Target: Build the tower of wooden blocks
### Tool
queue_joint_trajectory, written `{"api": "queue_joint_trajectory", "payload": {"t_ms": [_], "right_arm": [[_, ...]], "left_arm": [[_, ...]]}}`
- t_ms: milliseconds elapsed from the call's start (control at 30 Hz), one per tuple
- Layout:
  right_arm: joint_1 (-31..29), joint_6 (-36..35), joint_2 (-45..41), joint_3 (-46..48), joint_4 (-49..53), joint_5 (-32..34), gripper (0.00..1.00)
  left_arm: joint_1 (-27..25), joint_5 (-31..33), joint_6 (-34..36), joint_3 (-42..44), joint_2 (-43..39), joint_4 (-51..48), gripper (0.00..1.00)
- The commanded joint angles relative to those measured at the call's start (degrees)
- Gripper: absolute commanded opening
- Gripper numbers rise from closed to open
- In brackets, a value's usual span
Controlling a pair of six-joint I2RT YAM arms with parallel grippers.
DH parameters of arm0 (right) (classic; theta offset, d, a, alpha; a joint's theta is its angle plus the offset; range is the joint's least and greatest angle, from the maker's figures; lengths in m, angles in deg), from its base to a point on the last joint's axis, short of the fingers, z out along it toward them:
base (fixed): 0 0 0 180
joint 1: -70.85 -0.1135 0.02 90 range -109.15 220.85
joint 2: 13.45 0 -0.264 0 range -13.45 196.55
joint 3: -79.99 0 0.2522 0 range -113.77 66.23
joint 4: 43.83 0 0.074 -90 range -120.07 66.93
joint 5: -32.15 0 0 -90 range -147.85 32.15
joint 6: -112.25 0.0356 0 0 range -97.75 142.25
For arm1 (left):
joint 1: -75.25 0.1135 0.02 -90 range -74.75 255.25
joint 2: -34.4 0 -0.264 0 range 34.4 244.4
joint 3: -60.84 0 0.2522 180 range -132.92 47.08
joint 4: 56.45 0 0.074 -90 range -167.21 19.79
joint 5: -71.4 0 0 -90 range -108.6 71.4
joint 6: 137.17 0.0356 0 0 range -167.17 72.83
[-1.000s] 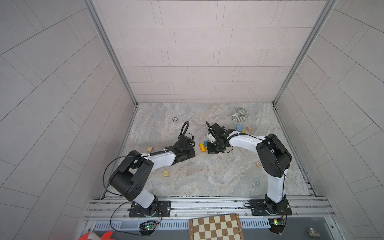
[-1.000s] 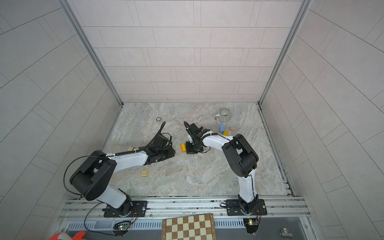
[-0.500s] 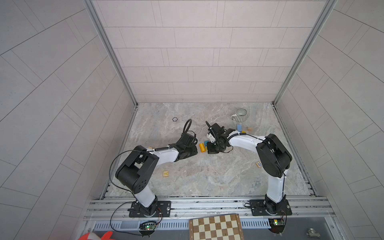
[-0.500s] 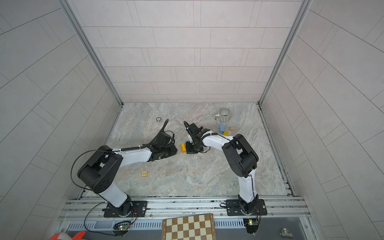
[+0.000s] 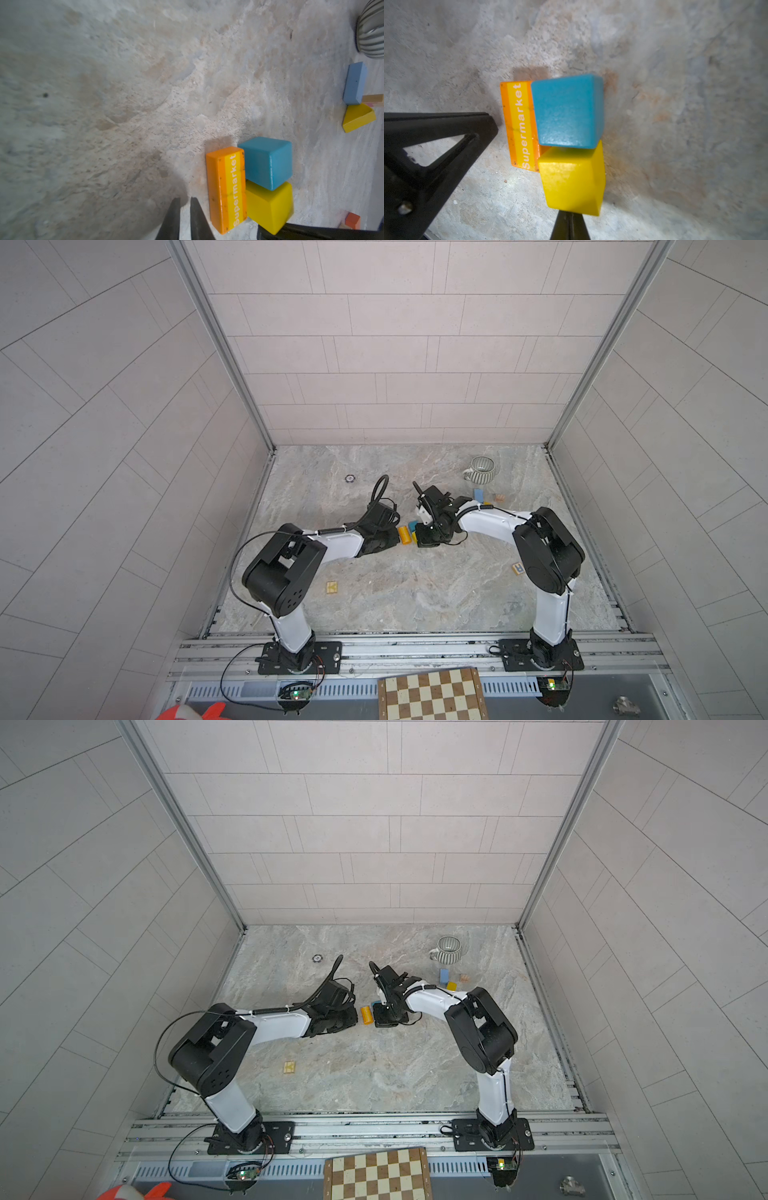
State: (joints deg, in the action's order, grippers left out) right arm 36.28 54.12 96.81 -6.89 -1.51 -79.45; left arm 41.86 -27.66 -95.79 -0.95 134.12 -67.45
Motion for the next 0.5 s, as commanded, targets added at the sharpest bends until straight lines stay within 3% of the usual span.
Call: {"api": "queue_joint_trajectory", "payload": {"t_ms": [0,467], "right_arm": [[0.66,-0.41,-1.36,0.81,0.67,0.44,0.00],[1.15,-0.61,-0.50,0.27,-0.02,-0.54,0.00]], "left_arm": [[-0.87,0.03,-0.76,-1.20,1.86,-2.46,0.14],[-1.69,-0.24,-1.82,-4.00,5.16,-2.18,0.06]]}}
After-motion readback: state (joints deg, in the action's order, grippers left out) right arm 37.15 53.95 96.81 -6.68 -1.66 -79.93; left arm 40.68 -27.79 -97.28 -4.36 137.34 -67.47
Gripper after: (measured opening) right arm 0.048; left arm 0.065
